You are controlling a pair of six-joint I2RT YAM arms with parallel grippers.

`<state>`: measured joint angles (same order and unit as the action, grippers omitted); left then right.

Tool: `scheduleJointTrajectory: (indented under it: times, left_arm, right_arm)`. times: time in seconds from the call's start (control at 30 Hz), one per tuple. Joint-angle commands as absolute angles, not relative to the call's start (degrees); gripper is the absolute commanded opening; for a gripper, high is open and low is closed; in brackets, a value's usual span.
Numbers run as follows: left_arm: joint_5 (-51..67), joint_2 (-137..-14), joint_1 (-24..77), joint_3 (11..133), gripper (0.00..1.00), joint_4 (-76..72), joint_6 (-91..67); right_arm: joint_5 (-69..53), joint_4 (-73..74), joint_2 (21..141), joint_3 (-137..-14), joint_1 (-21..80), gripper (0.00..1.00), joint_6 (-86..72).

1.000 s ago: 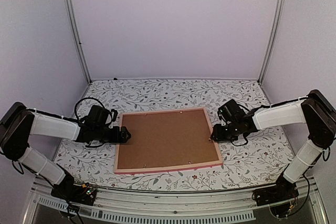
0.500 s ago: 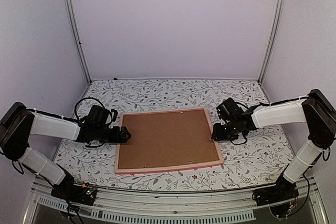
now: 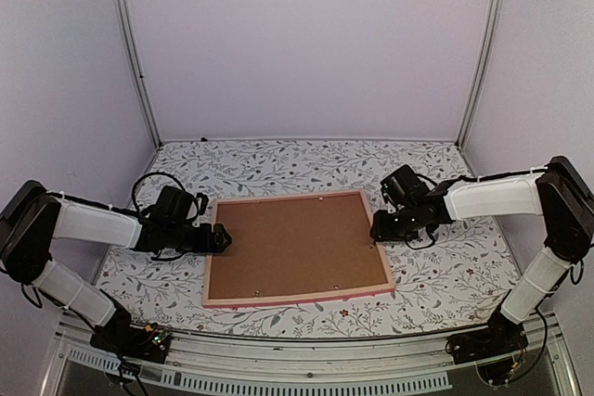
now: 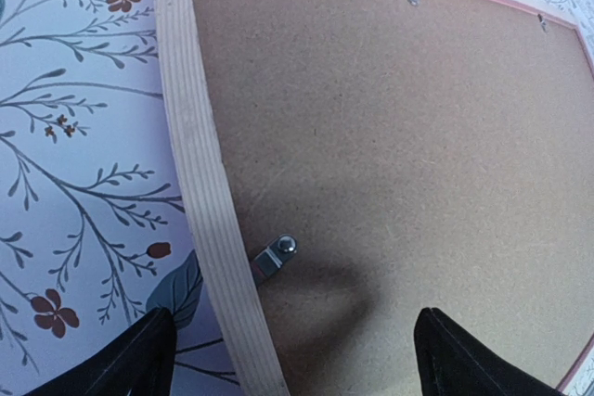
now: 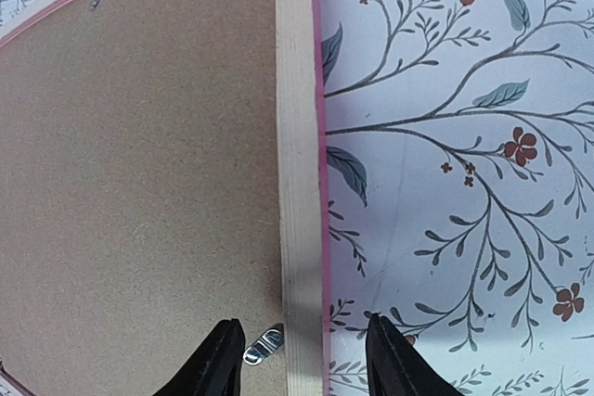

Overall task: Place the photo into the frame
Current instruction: Press the fastener onto the backboard.

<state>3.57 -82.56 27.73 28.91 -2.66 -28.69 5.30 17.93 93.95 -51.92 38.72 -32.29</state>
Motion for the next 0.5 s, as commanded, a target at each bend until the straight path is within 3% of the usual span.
scheduleJointTrajectory:
  times: [0.0, 0.47]
  left_arm:
    - [3.78, -84.07, 28.50, 29.26, 0.92, -0.18, -28.43]
    - [3.85, -84.24, 28.54, 29.27, 0.92, -0.18, -28.50]
  right_arm:
    - [5.04, 17.69, 96.12, -52.67, 38.66, 0.49, -32.08]
    - [3.75, 15.71, 97.92, -50.36, 38.67, 0.47, -32.52]
